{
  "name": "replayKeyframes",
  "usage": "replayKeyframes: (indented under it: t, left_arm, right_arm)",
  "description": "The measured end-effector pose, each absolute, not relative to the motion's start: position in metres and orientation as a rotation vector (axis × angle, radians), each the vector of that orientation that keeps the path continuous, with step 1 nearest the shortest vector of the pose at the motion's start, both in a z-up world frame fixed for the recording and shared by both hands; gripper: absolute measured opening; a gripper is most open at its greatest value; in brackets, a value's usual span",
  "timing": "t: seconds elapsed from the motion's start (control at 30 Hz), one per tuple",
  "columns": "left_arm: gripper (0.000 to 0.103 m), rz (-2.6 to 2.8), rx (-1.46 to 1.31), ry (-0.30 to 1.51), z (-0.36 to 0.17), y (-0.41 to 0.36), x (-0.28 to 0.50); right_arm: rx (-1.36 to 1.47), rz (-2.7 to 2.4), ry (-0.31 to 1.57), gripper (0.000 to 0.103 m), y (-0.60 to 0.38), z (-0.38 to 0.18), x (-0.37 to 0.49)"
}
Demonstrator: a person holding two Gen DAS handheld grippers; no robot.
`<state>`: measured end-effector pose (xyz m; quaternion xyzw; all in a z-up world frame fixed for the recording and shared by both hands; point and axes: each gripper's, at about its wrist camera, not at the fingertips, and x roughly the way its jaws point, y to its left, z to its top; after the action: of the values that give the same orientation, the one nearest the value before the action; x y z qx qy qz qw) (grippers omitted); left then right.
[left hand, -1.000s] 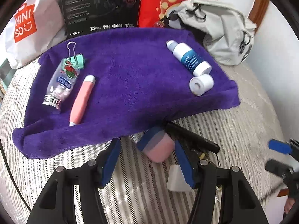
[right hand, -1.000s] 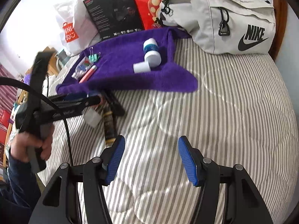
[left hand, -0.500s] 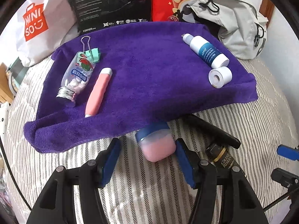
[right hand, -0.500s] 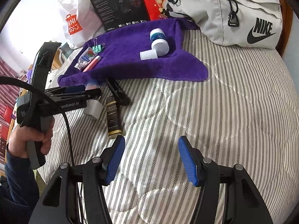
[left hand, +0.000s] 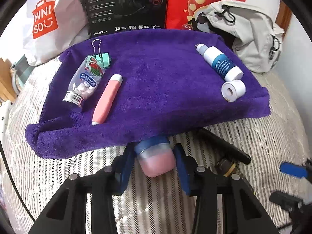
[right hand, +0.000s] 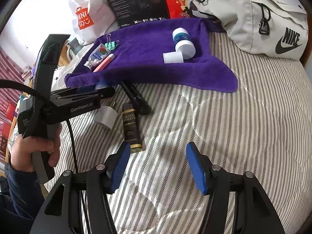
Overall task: Organize rigid objects
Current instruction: 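Grasp the pink jar with blue lid with the left gripper, then close right gripper on black marker while left gripper lifts pink jar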
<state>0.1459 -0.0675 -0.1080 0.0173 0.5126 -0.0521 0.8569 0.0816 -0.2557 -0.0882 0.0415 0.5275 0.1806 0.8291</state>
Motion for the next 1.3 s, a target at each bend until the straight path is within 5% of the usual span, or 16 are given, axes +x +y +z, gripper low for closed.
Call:
replayKeyframes:
  t: [0.5,0.7,0.97,1.3]
  left_arm:
    - [0.040,-0.078,0.033,1.086,-0.106,-0.015,0.128]
    - [0.040,-0.078,0.045,1.080,-0.106,-0.016,0.125]
    - [0.040,-0.093,0.047,1.073,-0.106,-0.015,0.123]
    - [0.040,-0.086,0.081,1.054,-0.106,-0.021,0.122]
  right_arm:
    - [-0.044,0.431,1.052,0.059,-0.196,-0.100,0.144]
    - [-0.148,0.429,1.058,0.045,-0.177,-0.112,0.156]
    - [-0.206,0.406,1.089,0.012,-0.184,-0.110,0.156]
    - [-0.189,0.342,1.079,0.012,-0.205,-0.112,0.139]
